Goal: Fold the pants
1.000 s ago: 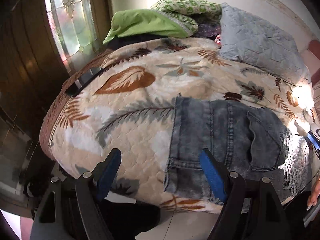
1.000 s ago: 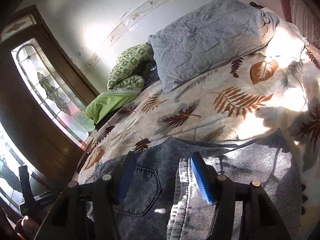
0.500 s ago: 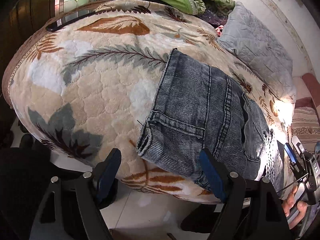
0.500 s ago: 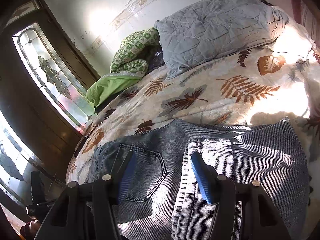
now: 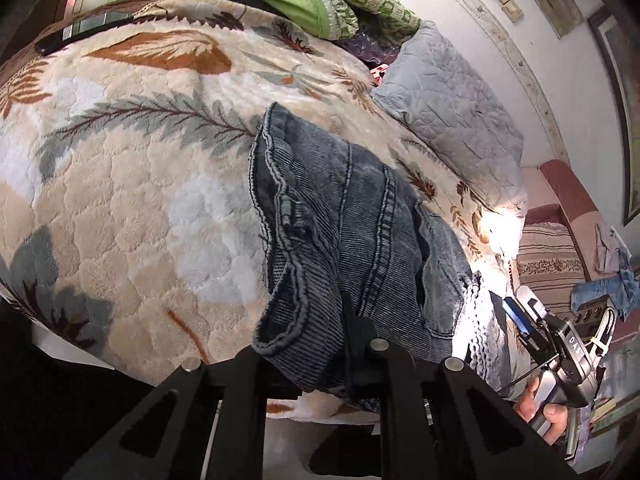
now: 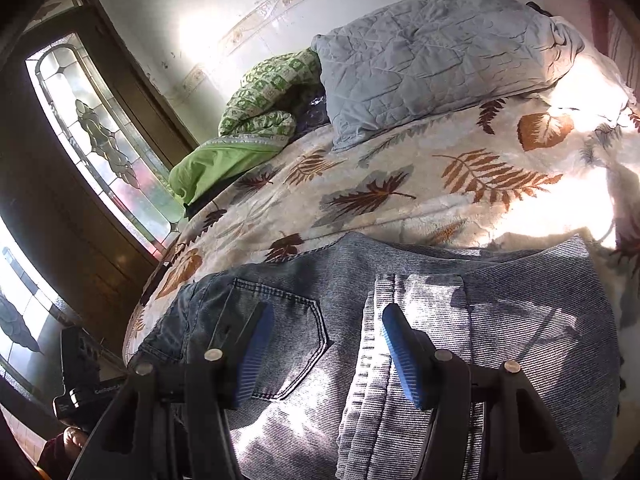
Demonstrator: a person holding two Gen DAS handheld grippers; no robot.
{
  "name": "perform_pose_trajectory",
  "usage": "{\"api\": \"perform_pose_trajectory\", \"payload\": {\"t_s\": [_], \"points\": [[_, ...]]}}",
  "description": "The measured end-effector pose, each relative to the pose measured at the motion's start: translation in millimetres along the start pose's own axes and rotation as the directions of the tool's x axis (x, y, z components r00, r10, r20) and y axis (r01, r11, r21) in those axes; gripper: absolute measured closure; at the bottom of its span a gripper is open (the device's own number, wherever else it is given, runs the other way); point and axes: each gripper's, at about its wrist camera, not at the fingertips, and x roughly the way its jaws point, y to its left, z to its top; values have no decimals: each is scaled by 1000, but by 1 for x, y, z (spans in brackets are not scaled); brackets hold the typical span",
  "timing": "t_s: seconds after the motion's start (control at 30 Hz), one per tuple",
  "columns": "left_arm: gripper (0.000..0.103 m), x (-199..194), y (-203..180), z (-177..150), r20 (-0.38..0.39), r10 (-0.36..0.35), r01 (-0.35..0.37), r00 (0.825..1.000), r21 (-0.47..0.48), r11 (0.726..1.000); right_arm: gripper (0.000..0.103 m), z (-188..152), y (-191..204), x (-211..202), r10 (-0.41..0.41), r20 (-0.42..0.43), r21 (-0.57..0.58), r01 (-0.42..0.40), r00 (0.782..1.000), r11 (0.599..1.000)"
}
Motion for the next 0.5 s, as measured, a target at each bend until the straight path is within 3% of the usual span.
{"api": "perform_pose_trajectory", "payload": {"t_s": [0.13,0.23,0.33,0.43,0.5], "points": [[90,-24,-36,4,51,-25,19,998,124,992,42,-2,1,0,40,-12,-5,-40,999,999],[90,-41,-77,3,84,-55,32,995,262,965,42,-3,-6,0,46,-23,24,-45,999,999],[90,-52,-119,0,83,-111,71,990,386,920,44,-1,-21,-4,66,-27,88,-63,997,994],[91,-51,-161,-6,55,-163,116,985,487,866,62,-1,-32,-11,130,-23,135,-126,991,983],[91,-45,-185,-11,25,-192,149,981,536,831,65,0,-39,-17,179,-12,170,-175,984,970]]}}
